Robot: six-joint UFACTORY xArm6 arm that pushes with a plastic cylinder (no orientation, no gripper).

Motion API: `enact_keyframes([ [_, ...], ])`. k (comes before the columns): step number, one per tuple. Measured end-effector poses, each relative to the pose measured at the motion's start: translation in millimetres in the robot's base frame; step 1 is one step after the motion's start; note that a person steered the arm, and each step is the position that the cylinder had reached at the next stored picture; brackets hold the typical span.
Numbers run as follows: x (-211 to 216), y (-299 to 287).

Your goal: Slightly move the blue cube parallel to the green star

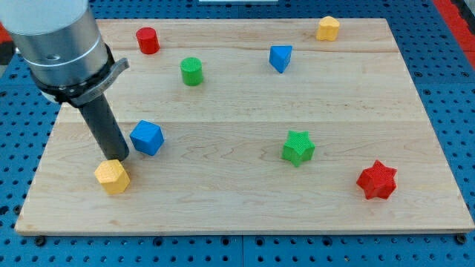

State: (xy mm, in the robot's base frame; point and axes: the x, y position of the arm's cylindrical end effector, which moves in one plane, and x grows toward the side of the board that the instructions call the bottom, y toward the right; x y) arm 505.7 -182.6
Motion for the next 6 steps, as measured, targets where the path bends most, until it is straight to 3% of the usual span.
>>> enact_keyframes([
  [2, -20.9, -8.1],
  [6, -40.0, 30.8],
])
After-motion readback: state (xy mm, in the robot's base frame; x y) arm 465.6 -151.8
